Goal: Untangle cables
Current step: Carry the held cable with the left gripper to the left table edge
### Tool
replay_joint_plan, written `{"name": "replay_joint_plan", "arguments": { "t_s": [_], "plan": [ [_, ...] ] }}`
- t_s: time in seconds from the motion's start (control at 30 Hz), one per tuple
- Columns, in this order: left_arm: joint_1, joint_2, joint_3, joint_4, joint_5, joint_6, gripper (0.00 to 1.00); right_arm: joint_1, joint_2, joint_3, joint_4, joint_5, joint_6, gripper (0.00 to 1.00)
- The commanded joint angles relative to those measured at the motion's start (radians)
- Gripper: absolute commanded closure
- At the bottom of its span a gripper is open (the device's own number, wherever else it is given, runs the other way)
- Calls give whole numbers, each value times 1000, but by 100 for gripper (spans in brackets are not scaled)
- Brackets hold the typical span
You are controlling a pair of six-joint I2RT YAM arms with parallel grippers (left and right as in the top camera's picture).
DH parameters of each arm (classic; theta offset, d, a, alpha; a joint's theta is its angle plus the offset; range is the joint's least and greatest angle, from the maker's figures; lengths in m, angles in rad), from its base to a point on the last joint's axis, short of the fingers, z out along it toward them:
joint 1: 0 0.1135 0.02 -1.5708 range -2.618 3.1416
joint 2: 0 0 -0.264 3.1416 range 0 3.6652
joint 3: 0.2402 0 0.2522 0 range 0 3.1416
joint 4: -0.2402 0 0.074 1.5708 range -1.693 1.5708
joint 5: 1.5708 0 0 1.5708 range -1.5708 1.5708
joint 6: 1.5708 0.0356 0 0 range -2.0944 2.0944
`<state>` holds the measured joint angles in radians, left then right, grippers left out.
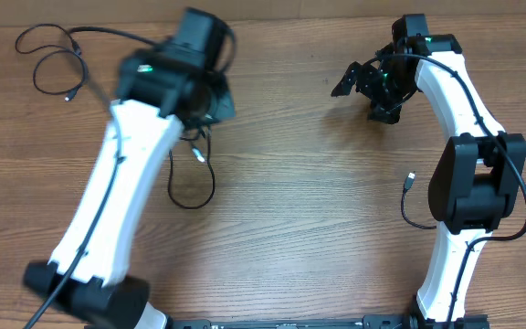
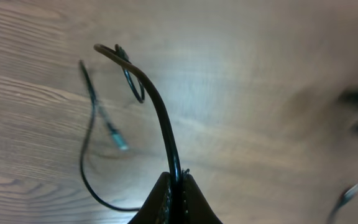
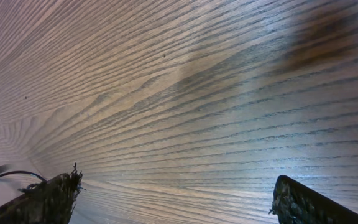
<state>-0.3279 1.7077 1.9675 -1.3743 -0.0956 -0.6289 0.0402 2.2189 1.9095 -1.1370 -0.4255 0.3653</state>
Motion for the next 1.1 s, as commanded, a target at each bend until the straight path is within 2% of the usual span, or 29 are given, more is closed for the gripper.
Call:
{"name": "replay_joint_plan", "arguments": {
  "t_s": [0.0, 0.1, 0.2, 0.47, 0.8, 1.07],
  "plan": [
    [80, -108, 60, -6, -54, -189, 96, 5, -6, 14, 5, 7, -8, 0],
    [155, -182, 60, -6, -134, -314, 95, 5, -6, 14, 6, 7, -8, 0],
    [223, -244, 60, -6, -174, -371, 96, 5, -6, 14, 7, 7, -8, 0],
    [376, -293, 60, -15, -249, -377, 96, 5, 0, 14, 14, 7, -8, 0],
    [667, -182, 60, -10, -258, -420, 96, 5, 0, 14, 14, 7, -8, 0],
    [797, 23, 60, 25, -171, -426, 96, 5, 0, 14, 16, 6, -8, 0]
  ]
}}
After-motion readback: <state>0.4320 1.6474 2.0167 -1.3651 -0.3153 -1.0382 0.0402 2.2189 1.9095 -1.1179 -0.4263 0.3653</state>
